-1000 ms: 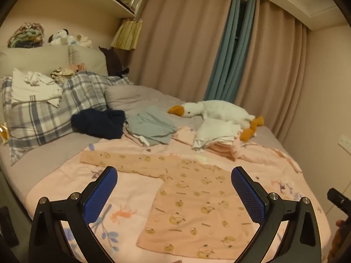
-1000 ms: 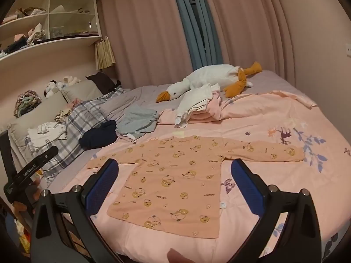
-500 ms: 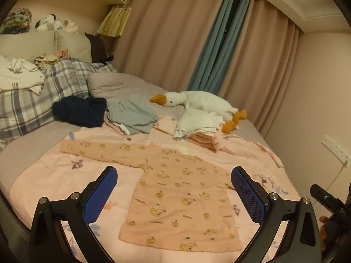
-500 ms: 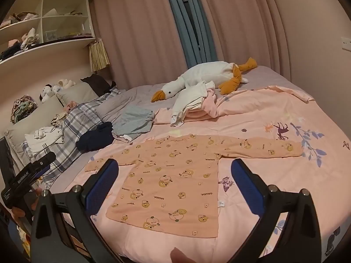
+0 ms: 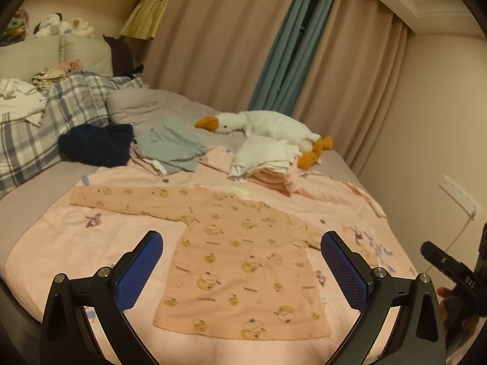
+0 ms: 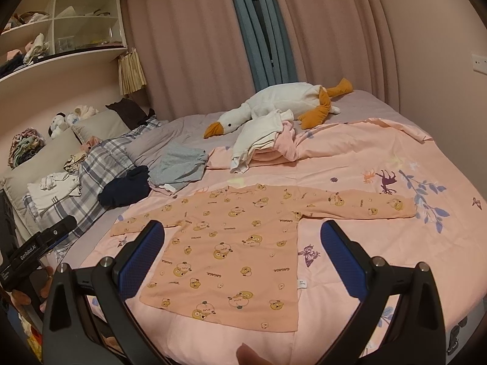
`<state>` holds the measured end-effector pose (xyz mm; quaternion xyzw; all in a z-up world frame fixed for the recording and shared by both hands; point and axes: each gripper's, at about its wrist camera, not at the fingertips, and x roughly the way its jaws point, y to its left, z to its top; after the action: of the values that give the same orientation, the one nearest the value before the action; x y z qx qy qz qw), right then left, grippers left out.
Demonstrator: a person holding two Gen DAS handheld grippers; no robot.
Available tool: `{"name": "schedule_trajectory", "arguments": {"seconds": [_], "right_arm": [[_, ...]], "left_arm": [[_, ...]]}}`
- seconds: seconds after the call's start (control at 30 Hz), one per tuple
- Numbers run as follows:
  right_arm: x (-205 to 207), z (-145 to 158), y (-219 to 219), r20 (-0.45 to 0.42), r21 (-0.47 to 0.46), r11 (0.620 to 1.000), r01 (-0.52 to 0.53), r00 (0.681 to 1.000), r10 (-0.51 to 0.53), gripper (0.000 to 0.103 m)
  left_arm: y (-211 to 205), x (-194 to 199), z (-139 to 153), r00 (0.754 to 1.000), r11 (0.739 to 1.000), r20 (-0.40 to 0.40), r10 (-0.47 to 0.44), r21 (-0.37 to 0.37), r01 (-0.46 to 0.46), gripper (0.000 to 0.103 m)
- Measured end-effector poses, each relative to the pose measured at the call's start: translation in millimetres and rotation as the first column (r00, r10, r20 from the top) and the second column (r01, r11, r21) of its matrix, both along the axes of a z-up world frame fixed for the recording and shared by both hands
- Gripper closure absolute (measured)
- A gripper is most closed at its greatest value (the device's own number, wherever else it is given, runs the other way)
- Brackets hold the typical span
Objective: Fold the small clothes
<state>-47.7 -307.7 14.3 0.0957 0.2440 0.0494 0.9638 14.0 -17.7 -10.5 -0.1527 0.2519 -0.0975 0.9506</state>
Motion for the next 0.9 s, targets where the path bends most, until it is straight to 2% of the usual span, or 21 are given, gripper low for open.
{"name": "schedule_trajectory", "arguments": {"seconds": [0.33,0.63,0.9], "right_arm": [[2.3,-1.0,1.4,-0.003,-0.035,0.999,0.026,1.0,-0.026,0.0],[4.6,-3.8,3.5,-0.019,-0.047,0.999,-0.004,1.0,0.003,0.0],[4.4,-3.9,7.4,-0.016,-0.061,0.998,-0.012,1.0,0.011,0.0]], "left_arm": [[-11.3,5.9,-0.4,1.0,1.0,-0.009,-0.03,0.002,0.03,0.0],[-16.0,6.1,1.0,1.0,0.999,0.003,0.026,0.046,-0.026,0.0],[-21.4,9.8,-0.8,1.0,0.998,-0.006,0.025,0.066,-0.024,0.0]]}}
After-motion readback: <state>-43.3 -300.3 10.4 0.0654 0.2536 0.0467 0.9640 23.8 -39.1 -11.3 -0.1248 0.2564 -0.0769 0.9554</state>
